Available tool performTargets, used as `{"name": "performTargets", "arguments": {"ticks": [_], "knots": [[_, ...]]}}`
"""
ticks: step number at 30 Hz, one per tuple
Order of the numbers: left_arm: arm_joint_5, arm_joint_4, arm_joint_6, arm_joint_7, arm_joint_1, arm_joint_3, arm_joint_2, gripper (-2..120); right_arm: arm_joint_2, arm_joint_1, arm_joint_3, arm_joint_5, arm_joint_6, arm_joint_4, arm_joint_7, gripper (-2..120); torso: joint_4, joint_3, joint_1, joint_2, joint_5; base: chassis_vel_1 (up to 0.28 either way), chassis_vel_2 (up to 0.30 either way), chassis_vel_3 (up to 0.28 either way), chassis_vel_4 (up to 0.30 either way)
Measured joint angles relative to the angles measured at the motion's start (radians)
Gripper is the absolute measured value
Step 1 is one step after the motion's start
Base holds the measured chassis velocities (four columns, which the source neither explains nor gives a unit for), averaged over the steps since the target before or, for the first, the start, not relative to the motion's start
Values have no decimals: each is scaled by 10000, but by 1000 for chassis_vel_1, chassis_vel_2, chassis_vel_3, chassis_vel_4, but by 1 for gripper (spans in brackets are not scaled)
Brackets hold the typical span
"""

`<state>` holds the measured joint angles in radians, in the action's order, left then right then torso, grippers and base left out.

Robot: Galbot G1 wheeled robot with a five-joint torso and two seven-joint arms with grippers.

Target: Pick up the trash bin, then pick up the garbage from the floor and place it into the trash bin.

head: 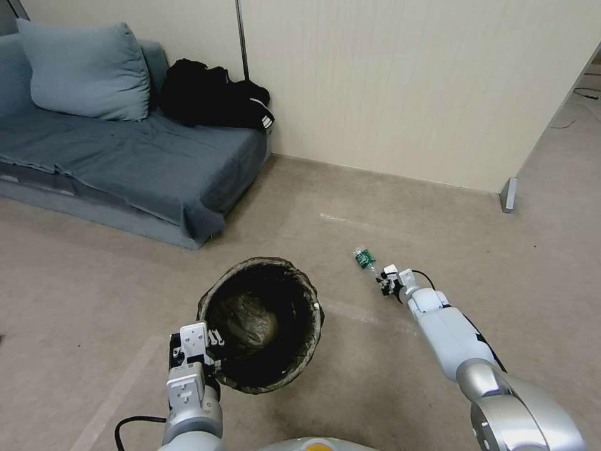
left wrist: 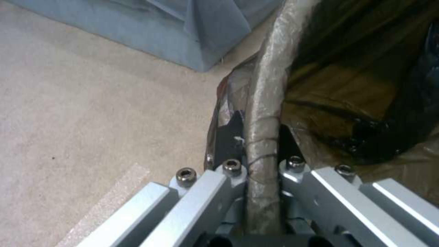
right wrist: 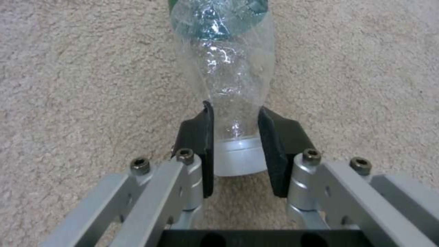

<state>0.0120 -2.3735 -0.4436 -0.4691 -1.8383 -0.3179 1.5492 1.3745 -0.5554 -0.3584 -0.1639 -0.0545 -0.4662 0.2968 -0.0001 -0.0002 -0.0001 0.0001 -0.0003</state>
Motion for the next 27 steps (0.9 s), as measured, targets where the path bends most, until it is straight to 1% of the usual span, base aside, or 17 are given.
{"name": "performTargets", "arguments": {"ticks": [7,8,10,11,14,15,16,17,18,19,20,21,22,23,24,26,27], "knots": [[-25,12,7,-1,29,24,6,0,45,-162,-148,161,191,-200,-83,19,3,3,1,0,8,0,0,0,0],[-40,24,10,-1,44,16,2,0,37,-258,-155,330,185,-393,-114,19,4,3,1,-1,13,0,0,0,0],[-113,116,13,-1,134,-42,-31,0,-20,-654,-161,875,154,-1257,-207,19,5,5,1,-1,19,0,0,0,0],[-113,116,13,-1,134,-42,-31,0,-20,-654,-161,875,154,-1257,-207,19,5,5,1,-1,19,0,0,0,0],[-200,268,14,-1,297,-117,-72,0,-134,-1286,-237,1378,156,-2676,-345,19,5,4,1,-1,3,0,0,0,0],[-279,376,-1,-1,404,-150,-109,0,-220,-1953,-280,1773,174,-3924,-442,19,4,4,1,-1,9,0,0,0,0],[-279,376,-1,-1,404,-150,-109,0,-220,-1953,-280,1773,174,-3924,-442,19,4,4,1,-1,9,0,0,0,0],[-308,414,-10,-1,433,-160,-120,0,-251,-2203,-299,1893,227,-4359,-468,19,2,4,1,-1,6,0,0,0,0],[-359,493,-28,-1,486,-171,-146,0,-299,-2703,-377,2062,507,-5194,-477,19,1,3,1,-1,2,0,0,0,0],[-404,599,-45,-1,542,-177,-183,0,-336,-3259,-482,2210,1186,-6201,-315,19,-6,4,1,-1,7,0,0,0,0],[-404,599,-45,-1,542,-177,-183,0,-336,-3259,-482,2210,1186,-6201,-315,19,-6,4,1,-1,7,0,0,0,0],[-425,644,-54,-2,568,-179,-200,0,-357,-3471,-508,2311,1492,-6654,-222,19,-3,4,1,-2,7,0,0,0,0],[-491,749,-93,-4,628,-179,-255,0,-428,-4056,-523,2672,2224,-8054,60,19,1,3,1,-1,0,0,0,0,0],[-491,749,-93,-4,628,-179,-255,0,-428,-4056,-523,2672,2224,-8054,60,19,1,3,1,-1,0,0,0,0,0],[-559,847,-142,-8,694,-171,-317,0,-487,-4546,-469,3031,2710,-9193,364,19,4,2,0,-1,0,0,0,0,0],[-741,960,-288,-23,805,-162,-448,0,-589,-5320,-272,3546,3467,-10919,1062,19,3,2,1,-1,3,0,0,0,0],[-741,960,-288,-23,805,-162,-448,0,-589,-5320,-272,3546,3467,-10919,1062,19,3,2,1,-1,3,0,0,0,0]]}}
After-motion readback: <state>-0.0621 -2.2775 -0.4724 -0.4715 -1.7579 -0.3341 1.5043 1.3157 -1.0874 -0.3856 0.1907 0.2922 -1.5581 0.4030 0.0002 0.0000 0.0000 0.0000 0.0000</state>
